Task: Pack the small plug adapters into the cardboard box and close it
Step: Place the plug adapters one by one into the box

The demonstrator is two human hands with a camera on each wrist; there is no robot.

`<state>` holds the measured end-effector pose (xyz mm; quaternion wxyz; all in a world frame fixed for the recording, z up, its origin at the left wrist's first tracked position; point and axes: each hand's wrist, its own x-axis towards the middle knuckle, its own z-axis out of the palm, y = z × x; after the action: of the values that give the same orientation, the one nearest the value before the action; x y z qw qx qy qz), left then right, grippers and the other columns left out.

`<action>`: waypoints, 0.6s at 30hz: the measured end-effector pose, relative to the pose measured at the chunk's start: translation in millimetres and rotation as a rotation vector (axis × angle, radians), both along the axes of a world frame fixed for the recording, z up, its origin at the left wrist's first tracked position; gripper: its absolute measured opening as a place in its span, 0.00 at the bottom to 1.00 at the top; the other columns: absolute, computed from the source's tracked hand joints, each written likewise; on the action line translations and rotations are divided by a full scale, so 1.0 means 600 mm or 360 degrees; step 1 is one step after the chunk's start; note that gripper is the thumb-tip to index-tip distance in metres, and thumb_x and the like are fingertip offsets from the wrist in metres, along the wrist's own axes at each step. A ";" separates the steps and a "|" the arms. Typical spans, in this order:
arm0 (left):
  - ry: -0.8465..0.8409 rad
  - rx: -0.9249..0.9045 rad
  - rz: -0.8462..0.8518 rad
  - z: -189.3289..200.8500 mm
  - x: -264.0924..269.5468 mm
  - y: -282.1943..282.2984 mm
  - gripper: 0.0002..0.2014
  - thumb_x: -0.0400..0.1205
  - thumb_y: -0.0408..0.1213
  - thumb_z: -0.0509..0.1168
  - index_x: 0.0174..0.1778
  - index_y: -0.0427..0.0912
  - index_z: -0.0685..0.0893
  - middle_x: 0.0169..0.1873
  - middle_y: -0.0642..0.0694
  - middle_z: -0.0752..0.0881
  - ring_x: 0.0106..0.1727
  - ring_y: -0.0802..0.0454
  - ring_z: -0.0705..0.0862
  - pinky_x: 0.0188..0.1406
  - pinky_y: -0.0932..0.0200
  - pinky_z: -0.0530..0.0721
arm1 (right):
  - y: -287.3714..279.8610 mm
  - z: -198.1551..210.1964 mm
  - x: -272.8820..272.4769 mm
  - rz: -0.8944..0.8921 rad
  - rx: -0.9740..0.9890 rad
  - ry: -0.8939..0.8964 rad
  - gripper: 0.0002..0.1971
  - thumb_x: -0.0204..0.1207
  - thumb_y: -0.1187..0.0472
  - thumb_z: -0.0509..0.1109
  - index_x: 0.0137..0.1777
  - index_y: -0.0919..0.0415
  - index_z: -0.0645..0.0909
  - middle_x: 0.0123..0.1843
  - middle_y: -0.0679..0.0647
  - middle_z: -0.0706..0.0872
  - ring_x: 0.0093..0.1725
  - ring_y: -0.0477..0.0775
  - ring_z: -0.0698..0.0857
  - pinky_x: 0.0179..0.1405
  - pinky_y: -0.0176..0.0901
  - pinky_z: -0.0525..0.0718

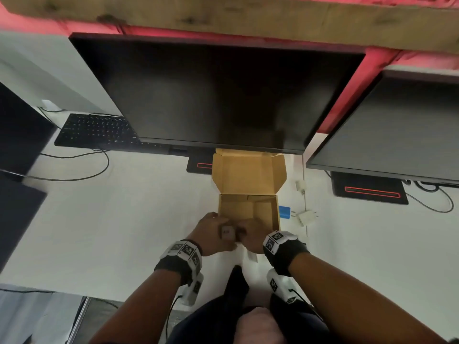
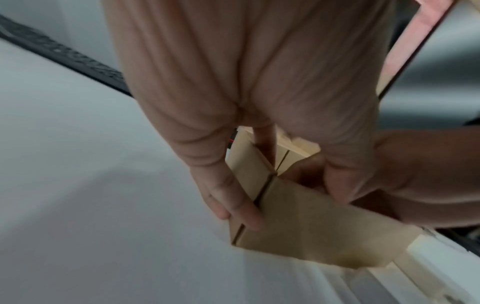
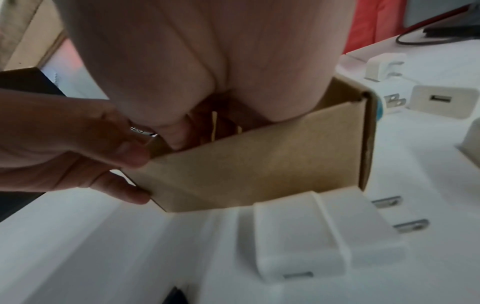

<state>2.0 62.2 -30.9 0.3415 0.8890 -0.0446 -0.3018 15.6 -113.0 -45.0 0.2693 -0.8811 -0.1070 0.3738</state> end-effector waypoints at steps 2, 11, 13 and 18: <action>0.0021 0.0078 -0.0071 -0.011 0.006 0.004 0.27 0.65 0.47 0.82 0.61 0.49 0.86 0.49 0.53 0.76 0.59 0.47 0.74 0.62 0.52 0.76 | -0.011 0.018 -0.001 -0.0013 0.0019 -0.0031 0.14 0.85 0.55 0.57 0.60 0.47 0.84 0.59 0.54 0.88 0.57 0.61 0.86 0.62 0.54 0.84; -0.0056 0.0293 0.0010 -0.039 0.020 0.025 0.27 0.62 0.43 0.77 0.59 0.60 0.84 0.50 0.49 0.75 0.50 0.47 0.80 0.52 0.55 0.79 | -0.149 0.078 -0.020 -0.0504 0.0251 -0.0815 0.03 0.75 0.59 0.74 0.40 0.54 0.85 0.36 0.48 0.89 0.34 0.45 0.85 0.42 0.36 0.80; -0.0050 0.0312 0.0048 -0.040 0.017 0.024 0.28 0.63 0.43 0.78 0.61 0.61 0.84 0.51 0.50 0.75 0.47 0.49 0.79 0.54 0.53 0.81 | -0.173 0.066 -0.042 -0.0441 0.0136 -0.0776 0.11 0.73 0.56 0.76 0.33 0.57 0.81 0.30 0.48 0.85 0.30 0.43 0.80 0.35 0.36 0.78; -0.0034 0.0324 0.0082 -0.034 0.008 0.008 0.26 0.69 0.41 0.77 0.63 0.56 0.80 0.53 0.46 0.74 0.46 0.44 0.80 0.55 0.48 0.83 | -0.176 0.024 -0.090 0.0186 -0.0178 -0.0499 0.17 0.74 0.43 0.71 0.58 0.50 0.87 0.56 0.46 0.88 0.49 0.50 0.86 0.52 0.47 0.86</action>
<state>6.8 66.9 -51.2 0.2565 0.9231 0.0055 -0.2864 -38.1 -218.7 -30.5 0.1777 -0.9345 -0.1777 0.2520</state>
